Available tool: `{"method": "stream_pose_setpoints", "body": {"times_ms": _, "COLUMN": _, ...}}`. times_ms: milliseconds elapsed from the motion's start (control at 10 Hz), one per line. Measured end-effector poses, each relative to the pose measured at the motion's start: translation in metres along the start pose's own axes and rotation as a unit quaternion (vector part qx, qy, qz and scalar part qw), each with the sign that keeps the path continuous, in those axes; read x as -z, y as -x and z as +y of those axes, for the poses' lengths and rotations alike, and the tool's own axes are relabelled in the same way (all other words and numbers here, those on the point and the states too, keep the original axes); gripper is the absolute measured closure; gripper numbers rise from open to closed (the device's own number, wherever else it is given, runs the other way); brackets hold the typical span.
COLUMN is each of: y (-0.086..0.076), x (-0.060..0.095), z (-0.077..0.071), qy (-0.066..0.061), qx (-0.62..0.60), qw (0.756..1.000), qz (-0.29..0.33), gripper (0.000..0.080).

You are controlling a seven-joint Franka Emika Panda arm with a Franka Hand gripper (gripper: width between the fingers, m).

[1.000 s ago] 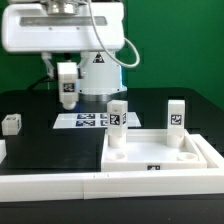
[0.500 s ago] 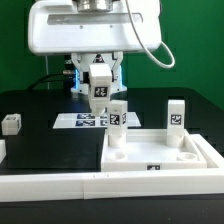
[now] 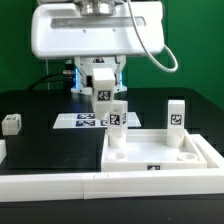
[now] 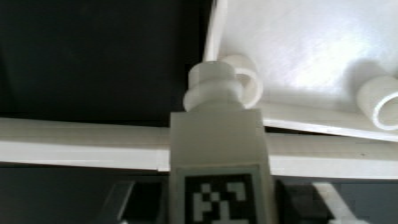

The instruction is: Assemble square table

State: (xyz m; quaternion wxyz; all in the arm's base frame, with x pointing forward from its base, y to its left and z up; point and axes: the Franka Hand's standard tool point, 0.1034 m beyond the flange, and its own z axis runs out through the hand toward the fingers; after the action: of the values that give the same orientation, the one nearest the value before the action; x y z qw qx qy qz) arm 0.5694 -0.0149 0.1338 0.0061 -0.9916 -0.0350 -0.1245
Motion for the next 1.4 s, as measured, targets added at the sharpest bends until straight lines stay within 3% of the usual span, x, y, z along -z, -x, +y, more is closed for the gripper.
{"method": "stream_pose_setpoints", "body": {"times_ms": 300, "y": -0.028, "x": -0.006, "z": -0.023, "qy": -0.005, "qx": -0.014, "qw": 1.0, "qz": 0.013, "gripper": 0.0511}}
{"method": "stream_pose_setpoints", "body": {"times_ms": 600, "y": -0.03, "x": -0.005, "z": -0.023, "qy": 0.0, "qx": -0.018, "qw": 0.999, "qz": 0.03, "gripper": 0.0511}}
{"method": "stream_pose_setpoints", "body": {"times_ms": 700, "y": -0.033, "x": -0.004, "z": -0.02, "qy": 0.006, "qx": -0.016, "qw": 0.999, "qz": 0.045, "gripper": 0.0511}}
{"method": "stream_pose_setpoints", "body": {"times_ms": 900, "y": -0.03, "x": -0.002, "z": -0.01, "qy": 0.037, "qx": -0.016, "qw": 0.993, "qz": 0.112, "gripper": 0.0511}}
{"method": "stream_pose_setpoints", "body": {"times_ms": 1000, "y": -0.022, "x": -0.006, "z": -0.019, "qy": 0.028, "qx": -0.05, "qw": 0.992, "qz": 0.108, "gripper": 0.0511}}
{"method": "stream_pose_setpoints", "body": {"times_ms": 1100, "y": -0.023, "x": -0.008, "z": -0.032, "qy": 0.017, "qx": -0.071, "qw": 0.992, "qz": 0.103, "gripper": 0.0511}}
{"method": "stream_pose_setpoints", "body": {"times_ms": 1400, "y": -0.042, "x": -0.015, "z": -0.063, "qy": -0.003, "qx": -0.1, "qw": 0.989, "qz": 0.11, "gripper": 0.0511}}
